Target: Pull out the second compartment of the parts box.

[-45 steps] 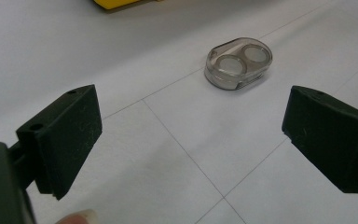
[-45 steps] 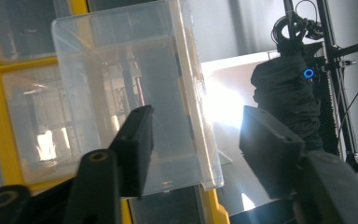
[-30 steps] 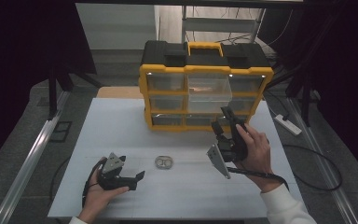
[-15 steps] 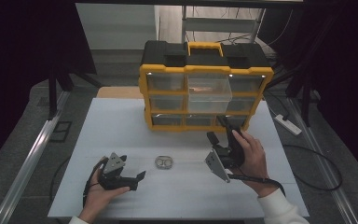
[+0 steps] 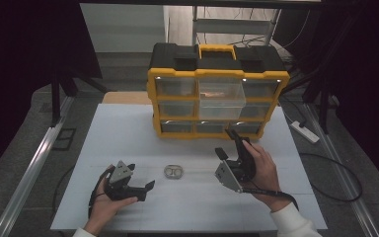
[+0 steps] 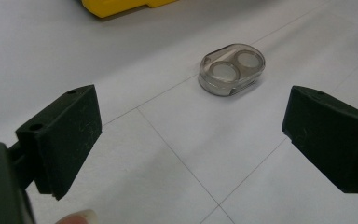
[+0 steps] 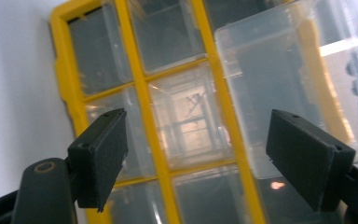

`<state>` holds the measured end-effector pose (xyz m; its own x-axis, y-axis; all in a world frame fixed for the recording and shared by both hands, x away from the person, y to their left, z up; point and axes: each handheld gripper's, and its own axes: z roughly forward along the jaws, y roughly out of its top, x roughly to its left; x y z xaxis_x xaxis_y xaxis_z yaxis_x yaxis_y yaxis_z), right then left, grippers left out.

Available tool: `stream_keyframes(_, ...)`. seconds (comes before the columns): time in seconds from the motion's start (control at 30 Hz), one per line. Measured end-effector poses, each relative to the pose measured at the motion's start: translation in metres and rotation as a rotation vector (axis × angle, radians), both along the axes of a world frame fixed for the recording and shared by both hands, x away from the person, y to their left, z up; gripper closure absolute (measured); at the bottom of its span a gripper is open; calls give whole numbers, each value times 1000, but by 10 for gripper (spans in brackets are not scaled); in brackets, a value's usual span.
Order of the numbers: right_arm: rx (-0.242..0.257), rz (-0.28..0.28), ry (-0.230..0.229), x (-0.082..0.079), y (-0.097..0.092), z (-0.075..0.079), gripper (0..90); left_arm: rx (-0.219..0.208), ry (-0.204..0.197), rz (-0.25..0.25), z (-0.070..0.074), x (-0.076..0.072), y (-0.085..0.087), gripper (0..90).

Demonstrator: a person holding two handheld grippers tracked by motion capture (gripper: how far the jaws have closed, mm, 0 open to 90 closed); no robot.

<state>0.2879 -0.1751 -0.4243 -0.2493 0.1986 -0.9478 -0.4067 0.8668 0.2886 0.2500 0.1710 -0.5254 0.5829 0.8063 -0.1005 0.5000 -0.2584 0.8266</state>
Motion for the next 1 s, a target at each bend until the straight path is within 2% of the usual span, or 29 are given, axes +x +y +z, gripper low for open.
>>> stream_keyframes(0.07, 15, 6, 42, 1, 1, -4, 203, 5, 0, -2, 0, 0, 0, 55)
stream_keyframes(0.1, 15, 6, 42, 1, 1, -4, 203, 5, 0, -2, 0, 0, 0, 55)
stream_keyframes(0.17, 16, 9, 74, 3, 3, -9, 204, 3, 2, -1, 0, -1, -1, 54)
stream_keyframes(0.5, 22, 18, 139, 3, 7, -18, 203, 3, 6, -3, 0, 0, -2, 55)
stream_keyframes(0.63, 40, 15, 200, 4, 8, -20, 204, 4, 2, -3, 0, -1, -1, 55)
stream_keyframes(0.67, 40, 15, 200, 4, 8, -20, 204, 2, 3, -3, 0, -1, -1, 55)
stream_keyframes(0.7, 52, 10, 233, 4, 9, -20, 204, 2, 3, -2, 0, -1, -1, 55)
stream_keyframes(0.77, 62, 18, 247, 5, 8, -21, 205, 4, 3, -3, 0, -1, -1, 55)
stream_keyframes(0.8, 72, 17, 269, 5, 8, -21, 205, 4, 3, -4, 0, -1, -1, 55)
stream_keyframes(0.83, 97, 26, 310, 6, 8, -21, 206, 3, 3, -3, 0, -1, -1, 55)
stream_keyframes(0.87, 97, 26, 310, 6, 8, -21, 206, 0, 3, -3, 0, -1, -2, 55)
stream_keyframes(0.9, 112, 24, 343, 6, 7, -22, 207, 1, 3, -3, 0, -1, -2, 55)
stream_keyframes(0.97, 130, 31, 360, 7, 7, -22, 208, 0, 1, -4, 0, -1, -2, 55)
stream_keyframes(1.0, 145, 35, 392, 8, 7, -22, 210, 1, 1, -4, 0, -1, -2, 55)
